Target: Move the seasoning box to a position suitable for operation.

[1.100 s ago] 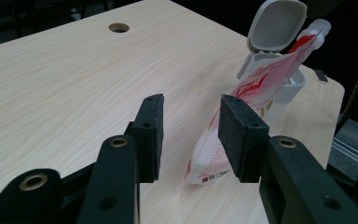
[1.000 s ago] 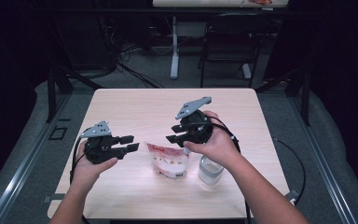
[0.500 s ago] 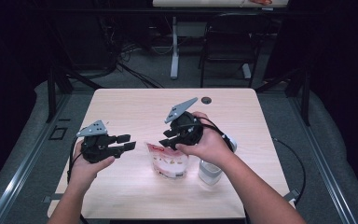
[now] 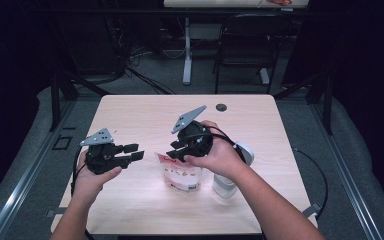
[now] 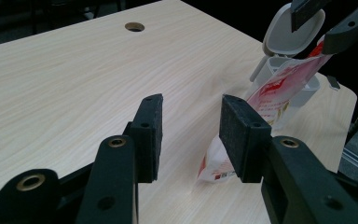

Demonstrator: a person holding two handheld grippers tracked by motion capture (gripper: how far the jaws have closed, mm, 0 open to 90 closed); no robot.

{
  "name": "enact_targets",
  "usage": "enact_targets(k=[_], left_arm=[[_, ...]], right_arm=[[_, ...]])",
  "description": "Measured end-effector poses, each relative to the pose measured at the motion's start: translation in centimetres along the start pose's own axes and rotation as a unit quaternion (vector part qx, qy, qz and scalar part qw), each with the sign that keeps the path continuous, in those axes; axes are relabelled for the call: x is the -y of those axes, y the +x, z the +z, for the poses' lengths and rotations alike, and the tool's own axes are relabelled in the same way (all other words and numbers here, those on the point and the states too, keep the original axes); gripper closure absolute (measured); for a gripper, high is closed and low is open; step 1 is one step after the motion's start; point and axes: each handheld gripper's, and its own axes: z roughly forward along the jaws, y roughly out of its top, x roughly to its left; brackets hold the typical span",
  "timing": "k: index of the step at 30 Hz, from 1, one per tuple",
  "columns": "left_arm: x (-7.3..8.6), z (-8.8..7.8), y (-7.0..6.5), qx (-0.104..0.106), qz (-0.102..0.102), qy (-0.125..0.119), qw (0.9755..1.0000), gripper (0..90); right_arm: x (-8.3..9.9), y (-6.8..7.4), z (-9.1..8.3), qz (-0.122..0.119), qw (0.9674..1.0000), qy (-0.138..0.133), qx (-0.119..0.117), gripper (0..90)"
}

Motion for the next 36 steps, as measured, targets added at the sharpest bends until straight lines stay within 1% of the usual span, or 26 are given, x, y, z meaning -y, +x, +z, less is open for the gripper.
enact_targets(k=[2,5,6,7,9,11,14,15,19,23,24,30,36], left_arm=[[0.0,0.0,0.0,0.000,0.000,0.000,1.0000,59.7],[0.0,-0.1,0.1,0.000,0.000,-0.001,1.0000,59.7],[0.0,-0.1,0.1,0.000,0.000,-0.001,1.0000,59.7],[0.0,-0.1,0.1,0.000,0.000,-0.001,1.0000,59.7],[0.0,0.0,0.1,0.000,0.000,0.000,1.0000,59.7],[0.0,-0.1,0.1,0.000,0.000,0.000,1.0000,59.6],[0.0,-0.1,0.1,-0.001,0.000,0.000,1.0000,59.7],[0.0,0.0,0.1,-0.001,-0.001,0.000,1.0000,59.7],[0.1,0.0,0.1,0.000,-0.001,0.001,1.0000,59.6],[0.1,0.0,0.1,-0.004,0.001,0.001,1.0000,59.6],[0.1,0.1,0.1,-0.006,0.000,0.002,1.0000,59.6],[0.1,0.1,0.1,-0.005,0.000,0.003,1.0000,59.6],[0.1,0.0,0.1,-0.005,-0.001,0.001,1.0000,59.6]], right_arm=[[0.0,0.0,0.0,0.000,1.0000,0.001,-0.002,65.9],[-0.1,0.1,0.0,-0.005,1.0000,-0.001,0.000,66.4],[-0.1,0.2,0.1,-0.002,1.0000,-0.002,-0.003,66.4],[-0.1,0.2,0.1,-0.005,1.0000,0.000,-0.005,66.7],[-0.2,0.4,0.4,-0.007,1.0000,0.006,-0.004,67.5],[-0.2,0.5,0.6,-0.013,0.9998,0.013,-0.002,68.0],[-0.3,0.6,1.0,-0.013,0.9998,0.015,-0.003,69.1],[-0.3,0.5,1.1,-0.010,0.9998,0.017,-0.003,70.9],[-0.2,0.5,1.8,-0.012,0.9993,0.034,-0.001,72.6],[-0.3,0.5,2.1,-0.010,0.9993,0.036,-0.002,73.2],[-0.3,0.5,2.1,-0.013,0.9991,0.039,-0.002,73.4],[-0.3,0.5,2.6,-0.014,0.9987,0.048,-0.003,75.8],[-0.4,0.5,3.0,-0.016,0.9983,0.056,-0.005,74.3]])
